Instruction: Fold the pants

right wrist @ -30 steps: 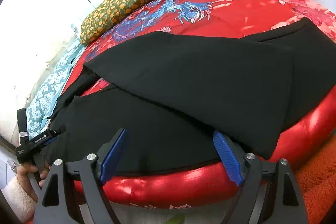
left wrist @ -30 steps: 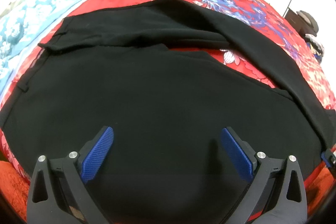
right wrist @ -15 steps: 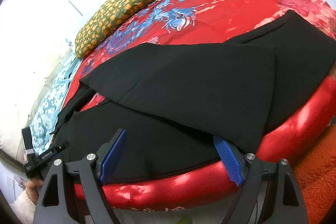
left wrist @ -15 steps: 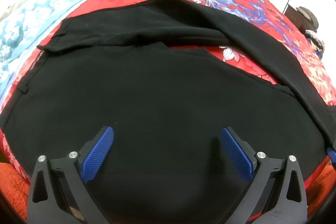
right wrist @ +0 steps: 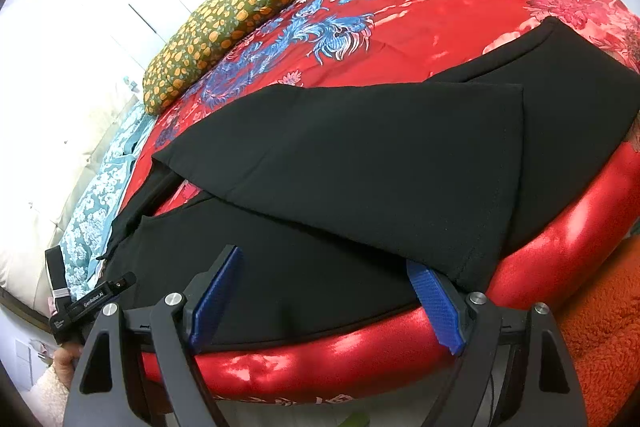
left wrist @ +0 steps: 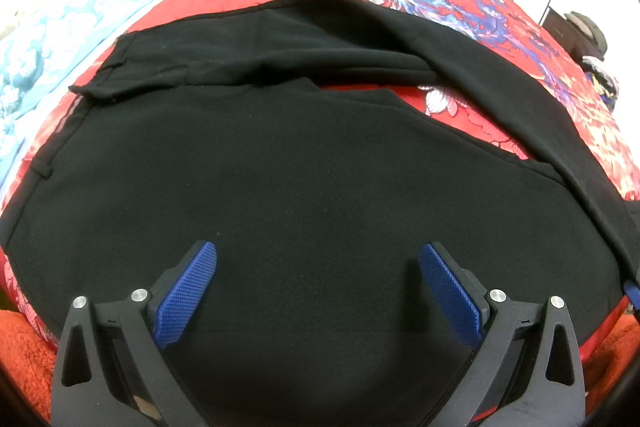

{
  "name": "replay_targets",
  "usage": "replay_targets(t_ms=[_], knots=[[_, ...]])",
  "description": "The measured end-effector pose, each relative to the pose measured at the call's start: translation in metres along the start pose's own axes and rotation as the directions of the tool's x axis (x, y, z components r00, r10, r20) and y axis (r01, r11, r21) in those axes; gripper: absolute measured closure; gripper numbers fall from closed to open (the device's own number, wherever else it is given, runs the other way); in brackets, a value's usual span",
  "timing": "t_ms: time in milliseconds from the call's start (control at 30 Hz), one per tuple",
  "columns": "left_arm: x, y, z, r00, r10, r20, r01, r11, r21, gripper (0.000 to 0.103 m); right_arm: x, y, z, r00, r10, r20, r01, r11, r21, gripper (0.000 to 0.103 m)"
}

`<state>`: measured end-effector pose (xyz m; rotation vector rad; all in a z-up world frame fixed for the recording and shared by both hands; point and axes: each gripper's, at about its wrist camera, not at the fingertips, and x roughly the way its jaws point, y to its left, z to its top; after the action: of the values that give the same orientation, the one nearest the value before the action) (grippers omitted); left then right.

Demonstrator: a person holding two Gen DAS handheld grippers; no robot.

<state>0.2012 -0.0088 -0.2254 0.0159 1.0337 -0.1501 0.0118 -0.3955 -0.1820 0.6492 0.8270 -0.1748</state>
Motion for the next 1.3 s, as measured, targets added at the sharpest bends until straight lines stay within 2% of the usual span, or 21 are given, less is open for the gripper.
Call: replay_targets(t_ms=[1300], knots=[[0.0027,0.0017,-0.0014,1.0,0.002,-0.012,-0.002,1.0,-0.004,0.001,-0.0028,0.0002,-0.0036,1.0,-0.009,-0.011,0.009,1.0,0.007,0.019]])
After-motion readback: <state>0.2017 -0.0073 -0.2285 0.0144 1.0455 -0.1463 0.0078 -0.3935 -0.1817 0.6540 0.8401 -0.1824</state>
